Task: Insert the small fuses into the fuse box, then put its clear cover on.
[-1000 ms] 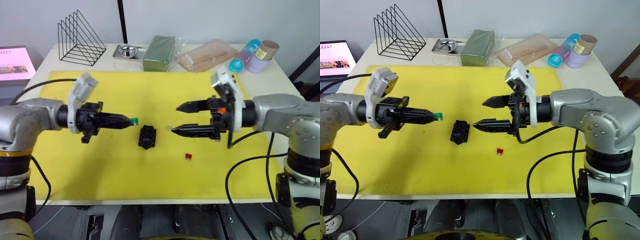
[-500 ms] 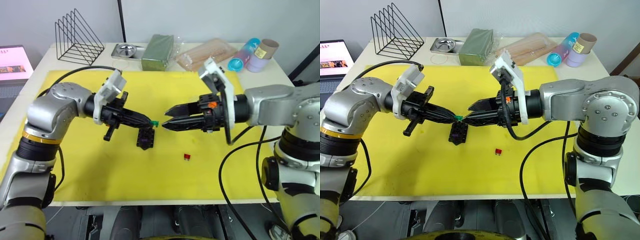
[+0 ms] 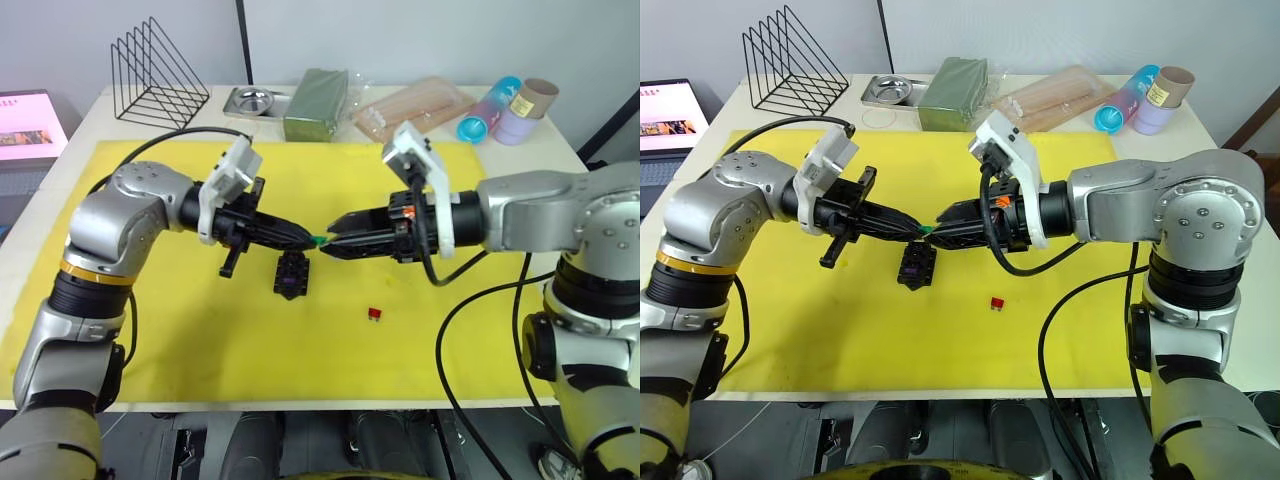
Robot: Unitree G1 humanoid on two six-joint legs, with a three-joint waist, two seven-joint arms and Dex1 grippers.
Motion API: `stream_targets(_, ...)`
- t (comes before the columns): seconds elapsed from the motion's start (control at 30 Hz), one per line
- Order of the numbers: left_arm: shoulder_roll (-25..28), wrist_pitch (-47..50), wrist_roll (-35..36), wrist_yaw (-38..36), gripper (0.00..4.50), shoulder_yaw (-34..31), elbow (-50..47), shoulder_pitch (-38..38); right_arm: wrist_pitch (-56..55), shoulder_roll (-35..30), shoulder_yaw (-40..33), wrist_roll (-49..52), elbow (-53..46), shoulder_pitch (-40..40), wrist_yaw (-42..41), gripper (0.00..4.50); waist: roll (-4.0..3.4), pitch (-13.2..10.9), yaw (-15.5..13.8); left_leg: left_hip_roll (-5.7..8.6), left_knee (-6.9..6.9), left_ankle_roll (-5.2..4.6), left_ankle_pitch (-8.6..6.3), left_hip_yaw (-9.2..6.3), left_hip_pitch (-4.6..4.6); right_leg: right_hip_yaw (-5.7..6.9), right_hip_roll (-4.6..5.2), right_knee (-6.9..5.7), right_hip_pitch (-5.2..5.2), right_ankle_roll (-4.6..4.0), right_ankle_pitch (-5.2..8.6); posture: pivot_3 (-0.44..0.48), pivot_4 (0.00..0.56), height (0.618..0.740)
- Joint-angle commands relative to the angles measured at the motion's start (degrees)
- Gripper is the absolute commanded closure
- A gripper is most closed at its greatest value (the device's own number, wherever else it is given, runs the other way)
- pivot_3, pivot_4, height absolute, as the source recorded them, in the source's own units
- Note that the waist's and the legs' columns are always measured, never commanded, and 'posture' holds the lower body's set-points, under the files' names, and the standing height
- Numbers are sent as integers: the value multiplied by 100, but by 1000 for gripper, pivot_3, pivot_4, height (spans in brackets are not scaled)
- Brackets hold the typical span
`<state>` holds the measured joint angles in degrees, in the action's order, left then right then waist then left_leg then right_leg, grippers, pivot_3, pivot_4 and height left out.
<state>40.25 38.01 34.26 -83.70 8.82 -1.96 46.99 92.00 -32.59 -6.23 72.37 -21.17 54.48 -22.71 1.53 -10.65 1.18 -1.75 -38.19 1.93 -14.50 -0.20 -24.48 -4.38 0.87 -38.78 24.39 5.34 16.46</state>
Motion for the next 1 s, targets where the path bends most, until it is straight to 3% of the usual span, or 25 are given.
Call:
stream_targets(0.03, -18, -28, 3, 52, 4500, -74, -140, 126, -87, 4, -38, 123, -103, 34, 24, 3103, 0, 0, 0, 0, 0, 0, 0, -1, 0, 0, 0, 0, 0, 0, 0, 0, 150, 740)
stream_targets(1.0, -5, -21, -65, 171, 4500, -42, -265, 92, -336, -147, 224, -18, -163, -11, -34, 3103, 0, 0, -1, -1, 0, 0, 0, -1, 0, 0, -1, 0, 0, 0, 0, 0, 150, 740)
